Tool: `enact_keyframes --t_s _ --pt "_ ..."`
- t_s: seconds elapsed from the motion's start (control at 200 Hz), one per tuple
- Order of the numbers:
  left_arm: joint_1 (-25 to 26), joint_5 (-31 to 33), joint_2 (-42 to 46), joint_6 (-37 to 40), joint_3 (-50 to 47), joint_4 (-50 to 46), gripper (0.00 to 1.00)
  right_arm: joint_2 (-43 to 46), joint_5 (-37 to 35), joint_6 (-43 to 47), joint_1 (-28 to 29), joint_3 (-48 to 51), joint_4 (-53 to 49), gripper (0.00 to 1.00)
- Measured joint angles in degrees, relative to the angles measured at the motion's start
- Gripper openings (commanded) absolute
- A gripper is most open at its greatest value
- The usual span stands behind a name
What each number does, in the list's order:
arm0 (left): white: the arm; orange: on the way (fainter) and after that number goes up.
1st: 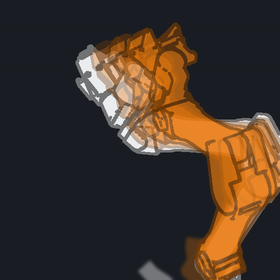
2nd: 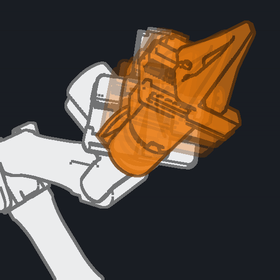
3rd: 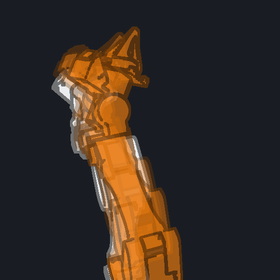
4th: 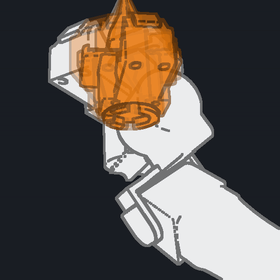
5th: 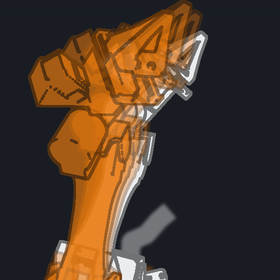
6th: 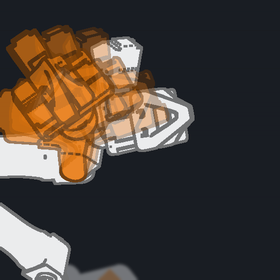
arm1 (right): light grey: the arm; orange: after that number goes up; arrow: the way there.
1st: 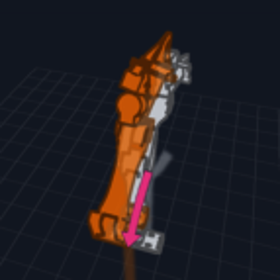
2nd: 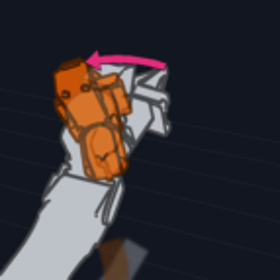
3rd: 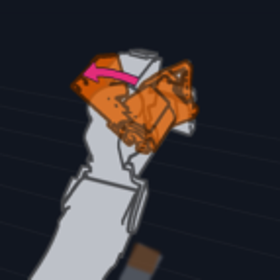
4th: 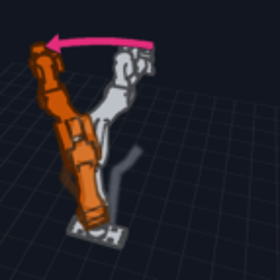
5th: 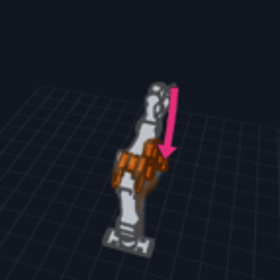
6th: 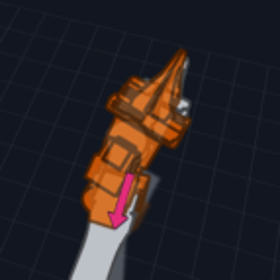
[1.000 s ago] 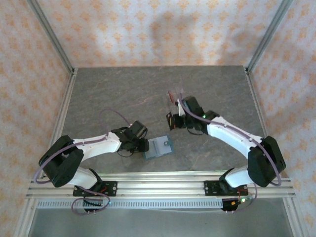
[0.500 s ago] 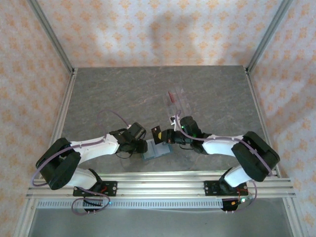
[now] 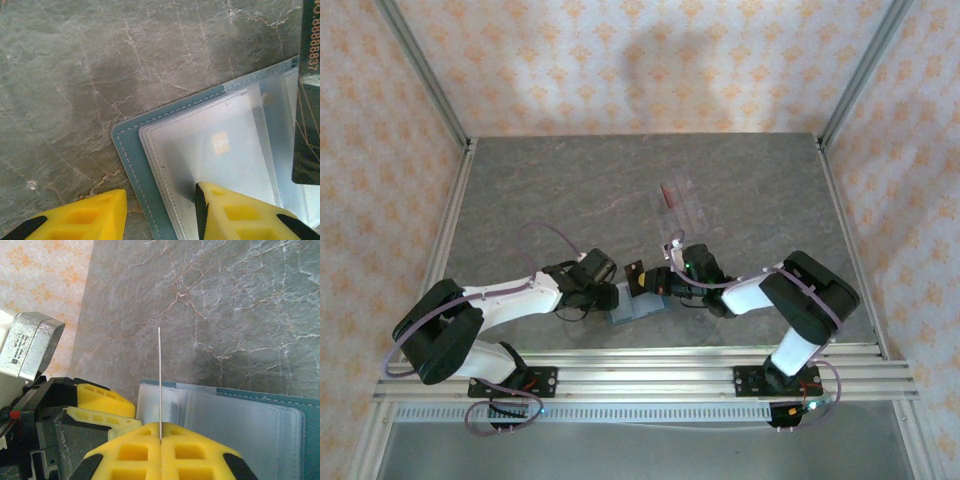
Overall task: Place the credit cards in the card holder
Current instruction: Insert the credit card into the card slot.
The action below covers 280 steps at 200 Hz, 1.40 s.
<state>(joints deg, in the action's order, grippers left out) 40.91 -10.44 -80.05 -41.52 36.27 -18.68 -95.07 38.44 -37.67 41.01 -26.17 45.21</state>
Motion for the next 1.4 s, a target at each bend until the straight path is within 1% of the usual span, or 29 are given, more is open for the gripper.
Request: enact_keyframes --t_s 0.861,1.401 --pt "0.00 0.46 0.09 -0.02 -0.07 -0.37 0.40 -5.70 0.17 -3.50 0.63 1.11 7.93 0.00" --pt "0.00 0.66 1.20 -0.07 -0.98 -0.17 0.40 -7.02 1.03 -6.29 1.22 1.31 11.21 0.00"
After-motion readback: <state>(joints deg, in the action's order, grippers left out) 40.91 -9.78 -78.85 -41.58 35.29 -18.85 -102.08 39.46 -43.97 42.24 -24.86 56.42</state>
